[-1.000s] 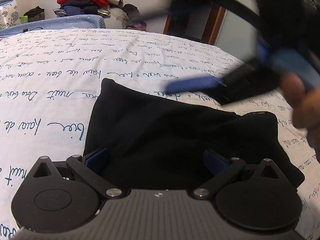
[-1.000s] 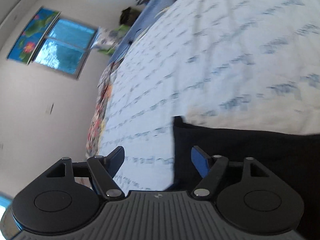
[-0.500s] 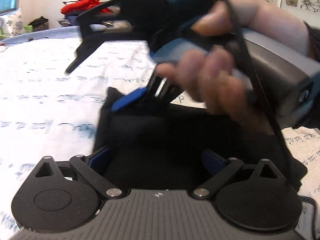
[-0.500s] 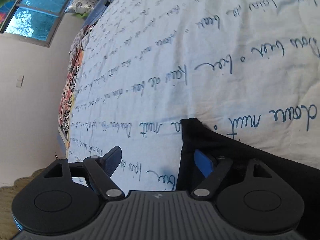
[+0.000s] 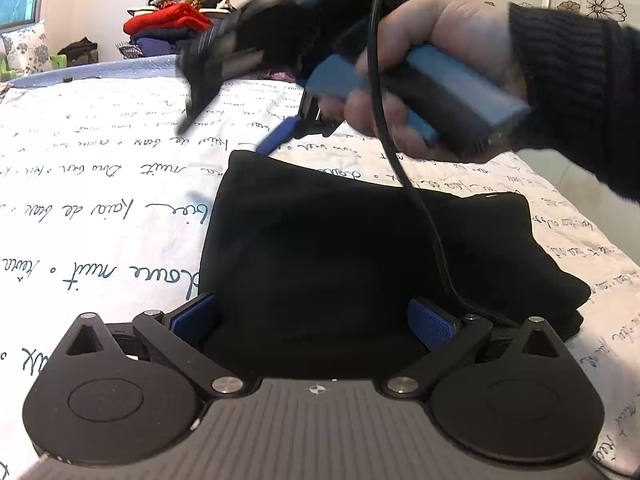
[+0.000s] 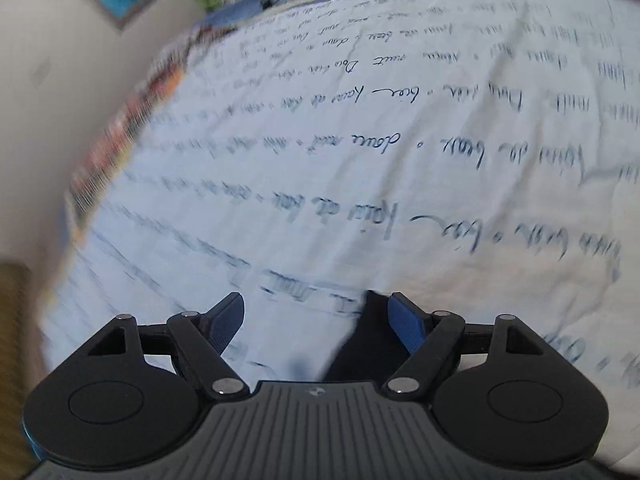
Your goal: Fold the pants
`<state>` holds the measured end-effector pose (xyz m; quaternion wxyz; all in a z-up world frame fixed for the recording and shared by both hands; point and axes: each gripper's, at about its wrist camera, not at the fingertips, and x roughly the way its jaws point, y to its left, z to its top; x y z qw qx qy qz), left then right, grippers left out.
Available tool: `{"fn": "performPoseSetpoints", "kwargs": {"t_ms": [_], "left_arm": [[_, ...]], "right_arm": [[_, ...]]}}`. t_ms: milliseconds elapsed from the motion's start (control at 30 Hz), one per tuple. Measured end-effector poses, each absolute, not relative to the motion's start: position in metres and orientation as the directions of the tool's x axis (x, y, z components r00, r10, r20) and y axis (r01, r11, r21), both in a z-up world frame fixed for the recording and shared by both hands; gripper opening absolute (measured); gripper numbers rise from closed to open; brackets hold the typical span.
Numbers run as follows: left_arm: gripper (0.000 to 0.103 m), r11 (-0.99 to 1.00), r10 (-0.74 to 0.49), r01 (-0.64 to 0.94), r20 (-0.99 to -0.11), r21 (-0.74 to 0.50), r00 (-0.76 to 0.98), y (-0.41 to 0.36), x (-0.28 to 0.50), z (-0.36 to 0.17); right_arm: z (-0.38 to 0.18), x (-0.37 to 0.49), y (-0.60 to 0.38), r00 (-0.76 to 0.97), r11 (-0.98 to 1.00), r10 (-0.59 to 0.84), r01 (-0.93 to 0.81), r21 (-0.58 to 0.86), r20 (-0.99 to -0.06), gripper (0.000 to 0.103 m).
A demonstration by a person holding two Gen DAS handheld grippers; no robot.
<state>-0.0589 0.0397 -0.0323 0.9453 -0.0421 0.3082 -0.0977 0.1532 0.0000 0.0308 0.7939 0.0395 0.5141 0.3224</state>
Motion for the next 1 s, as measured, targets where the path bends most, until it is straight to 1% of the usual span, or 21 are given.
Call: {"fn": "performPoseSetpoints", "kwargs": {"t_ms": [33, 67, 100, 133, 200, 267, 333, 367, 433, 500, 533, 567, 600, 633, 700, 733, 767, 833, 900, 1000], "left_arm": [[0.103, 0.977, -0.211, 0.159, -0.573, -0.140, 0.792, 0.040, -0.059, -0.032], [0.103, 0.977, -0.214, 0.159, -0.571, -0.145, 0.792, 0.040, -0.059, -0.033], [0.103, 0.976, -0.218, 0.160, -0.570, -0.151, 0.792, 0.041, -0.059, -0.033], [0.103, 0.975, -0.222, 0.160, -0.568, -0.157, 0.793, 0.042, -0.055, -0.032], [0.103, 0.973, -0.227, 0.161, -0.565, -0.165, 0.793, 0.043, -0.055, -0.033], [0.103, 0.971, -0.233, 0.162, -0.563, -0.174, 0.793, 0.044, -0.053, -0.033], [0.103, 0.970, -0.239, 0.163, -0.560, -0.182, 0.794, 0.047, -0.055, -0.032], [0.103, 0.969, -0.242, 0.164, -0.557, -0.188, 0.794, 0.048, -0.056, -0.031], [0.103, 0.966, -0.248, 0.163, -0.553, -0.198, 0.795, 0.051, -0.058, -0.031], [0.103, 0.966, -0.250, 0.164, -0.551, -0.202, 0.796, 0.054, -0.060, -0.029], [0.103, 0.966, -0.249, 0.164, -0.552, -0.200, 0.796, 0.053, -0.060, -0.029], [0.103, 0.967, -0.246, 0.163, -0.554, -0.195, 0.796, 0.053, -0.060, -0.029], [0.103, 0.968, -0.242, 0.163, -0.556, -0.188, 0.795, 0.052, -0.060, -0.028], [0.103, 0.970, -0.238, 0.162, -0.558, -0.183, 0.795, 0.052, -0.060, -0.028], [0.103, 0.971, -0.233, 0.160, -0.559, -0.178, 0.796, 0.052, -0.061, -0.027], [0.103, 0.971, -0.233, 0.158, -0.561, -0.180, 0.794, 0.051, -0.060, -0.028], [0.103, 0.971, -0.234, 0.158, -0.560, -0.182, 0.795, 0.052, -0.060, -0.028], [0.103, 0.970, -0.236, 0.158, -0.559, -0.185, 0.795, 0.051, -0.060, -0.028], [0.103, 0.969, -0.239, 0.158, -0.557, -0.190, 0.795, 0.052, -0.060, -0.028], [0.103, 0.968, -0.241, 0.157, -0.555, -0.195, 0.796, 0.053, -0.060, -0.028]], "right_arm": [[0.027, 0.148, 0.008, 0.269, 0.796, 0.501, -0.517, 0.315, -0.823, 0.067], [0.021, 0.146, 0.013, 0.255, 0.792, 0.468, -0.545, 0.274, -0.846, 0.059], [0.015, 0.145, 0.018, 0.241, 0.794, 0.446, -0.552, 0.256, -0.862, 0.059], [0.008, 0.142, 0.019, 0.243, 0.794, 0.436, -0.557, 0.243, -0.867, 0.060], [0.002, 0.140, 0.020, 0.294, 0.792, 0.459, -0.562, 0.237, -0.838, 0.062], [0.002, 0.143, 0.017, 0.314, 0.796, 0.495, -0.537, 0.278, -0.810, 0.065], [0.007, 0.149, 0.013, 0.321, 0.818, 0.490, -0.490, 0.300, -0.811, 0.063], [0.014, 0.153, 0.007, 0.336, 0.832, 0.493, -0.452, 0.322, -0.803, 0.065], [0.037, 0.148, -0.012, 0.358, 0.796, 0.584, -0.427, 0.429, -0.728, 0.065], [0.051, 0.134, -0.024, 0.313, 0.701, 0.705, -0.445, 0.557, -0.637, 0.067], [0.053, 0.127, -0.027, 0.280, 0.658, 0.746, -0.448, 0.605, -0.604, 0.074], [0.051, 0.123, -0.028, 0.242, 0.620, 0.777, -0.448, 0.643, -0.581, 0.078], [0.045, 0.120, -0.024, 0.204, 0.597, 0.793, -0.447, 0.666, -0.574, 0.079], [0.037, 0.120, -0.019, 0.182, 0.600, 0.787, -0.447, 0.664, -0.589, 0.079], [0.013, 0.128, -0.008, 0.202, 0.688, 0.706, -0.421, 0.591, -0.679, 0.078], [0.000, 0.134, -0.005, 0.201, 0.700, 0.693, -0.418, 0.579, -0.693, 0.079], [-0.003, 0.134, -0.007, 0.234, 0.657, 0.741, -0.449, 0.605, -0.630, 0.078], [-0.004, 0.140, -0.007, 0.236, 0.672, 0.733, -0.396, 0.626, -0.638, 0.078], [0.009, 0.136, -0.016, 0.243, 0.678, 0.732, -0.344, 0.649, -0.636, 0.078], [0.040, 0.102, -0.054, 0.274, 0.645, 0.760, -0.420, 0.638, -0.589, 0.079]]}}
